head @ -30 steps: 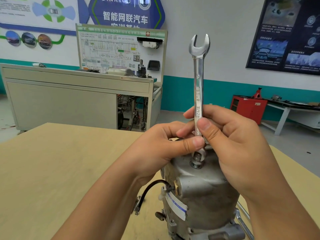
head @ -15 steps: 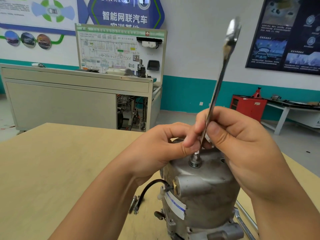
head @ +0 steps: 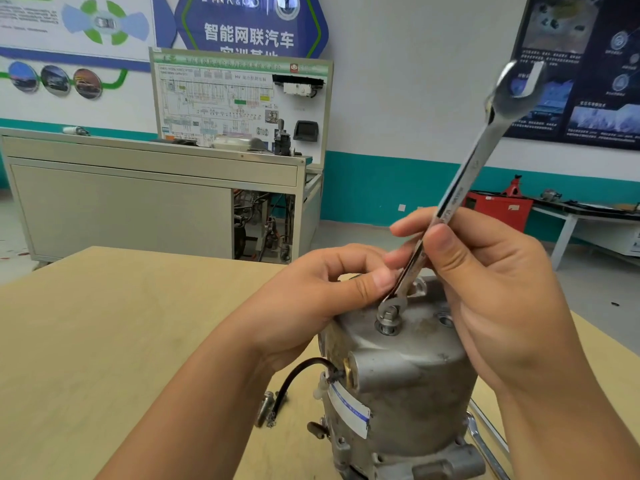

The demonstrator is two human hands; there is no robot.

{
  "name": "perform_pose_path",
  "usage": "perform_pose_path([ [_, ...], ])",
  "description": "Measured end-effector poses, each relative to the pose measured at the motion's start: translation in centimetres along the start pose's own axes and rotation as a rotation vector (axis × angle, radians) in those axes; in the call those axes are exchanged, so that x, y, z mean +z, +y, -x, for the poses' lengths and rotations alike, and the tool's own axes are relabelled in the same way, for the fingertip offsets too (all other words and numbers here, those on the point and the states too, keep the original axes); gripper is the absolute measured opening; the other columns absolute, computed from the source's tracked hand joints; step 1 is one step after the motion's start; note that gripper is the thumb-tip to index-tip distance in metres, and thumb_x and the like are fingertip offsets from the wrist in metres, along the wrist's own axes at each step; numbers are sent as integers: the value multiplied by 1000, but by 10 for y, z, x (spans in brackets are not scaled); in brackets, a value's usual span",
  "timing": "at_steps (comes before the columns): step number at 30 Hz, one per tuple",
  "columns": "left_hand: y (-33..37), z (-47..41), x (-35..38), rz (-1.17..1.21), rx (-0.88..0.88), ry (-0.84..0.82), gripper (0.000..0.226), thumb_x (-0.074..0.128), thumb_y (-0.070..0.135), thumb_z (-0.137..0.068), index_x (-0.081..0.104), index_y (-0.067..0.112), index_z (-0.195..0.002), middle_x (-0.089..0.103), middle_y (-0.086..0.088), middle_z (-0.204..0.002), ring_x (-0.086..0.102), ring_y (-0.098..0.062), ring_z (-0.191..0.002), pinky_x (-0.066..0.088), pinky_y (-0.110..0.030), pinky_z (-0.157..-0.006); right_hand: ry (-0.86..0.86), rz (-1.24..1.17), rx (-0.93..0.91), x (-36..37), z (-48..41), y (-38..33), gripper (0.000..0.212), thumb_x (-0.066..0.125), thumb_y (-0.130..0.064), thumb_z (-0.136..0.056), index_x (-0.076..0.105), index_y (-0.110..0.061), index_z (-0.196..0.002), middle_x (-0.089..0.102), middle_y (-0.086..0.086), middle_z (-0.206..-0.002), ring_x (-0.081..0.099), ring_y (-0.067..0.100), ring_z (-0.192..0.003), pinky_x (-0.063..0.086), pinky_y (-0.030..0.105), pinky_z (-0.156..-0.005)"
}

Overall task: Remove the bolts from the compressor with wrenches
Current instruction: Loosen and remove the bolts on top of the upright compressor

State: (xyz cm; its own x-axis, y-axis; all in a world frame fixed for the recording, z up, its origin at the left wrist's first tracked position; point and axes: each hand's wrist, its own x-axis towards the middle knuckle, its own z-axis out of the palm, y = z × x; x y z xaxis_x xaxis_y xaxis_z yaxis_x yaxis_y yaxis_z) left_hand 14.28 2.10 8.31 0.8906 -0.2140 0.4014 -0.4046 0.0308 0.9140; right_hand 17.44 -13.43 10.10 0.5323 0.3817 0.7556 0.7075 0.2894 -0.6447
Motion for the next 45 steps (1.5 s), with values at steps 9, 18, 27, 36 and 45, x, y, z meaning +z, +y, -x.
perform_pose_path([
  [9,4,0,3,-94,6,21,15,62,24,-76,76,21,-79,61,10,-87,59,-5,-91,45,-16,-81,28,-36,52,2,-1,-1,17,57,-38,-79,70,-29,-85,70,-1,-69,66,7,-68,52,18,-55],
  [18,1,-3,10,-111,19,130,20,67,27,-74,71,10,-85,64,-26,-95,60,-33,-92,42,-52,-98,-10,188,99,1,-1,3,20,58,-30,-80,66,-32,-99,72,-8,-81,69,12,-83,56,29,-74],
  [27,1,-3,7,-11,22,73,52,69,17,-68,48,-25,-92,63,-28,-93,61,-25,-88,51,-30,-86,-127,146,39,7,-2,0,19,50,-20,-87,67,-28,-89,70,-4,-73,68,10,-76,51,17,-73],
  [36,9,5,6,-40,-67,-43,29,55,17,-81,62,28,-54,61,17,-67,56,5,-70,42,-7,-71,-223,67,21,3,-2,-1,21,47,-17,-87,66,-25,-82,69,-5,-72,67,8,-74,50,15,-73],
  [45,9,1,13,-65,-15,58,21,70,16,-63,61,28,-48,57,5,-71,54,-10,-73,44,-22,-77,-235,-115,35,-2,0,-5,42,48,-62,-81,63,-24,-93,63,-4,-77,59,11,-76,48,23,-72],
])
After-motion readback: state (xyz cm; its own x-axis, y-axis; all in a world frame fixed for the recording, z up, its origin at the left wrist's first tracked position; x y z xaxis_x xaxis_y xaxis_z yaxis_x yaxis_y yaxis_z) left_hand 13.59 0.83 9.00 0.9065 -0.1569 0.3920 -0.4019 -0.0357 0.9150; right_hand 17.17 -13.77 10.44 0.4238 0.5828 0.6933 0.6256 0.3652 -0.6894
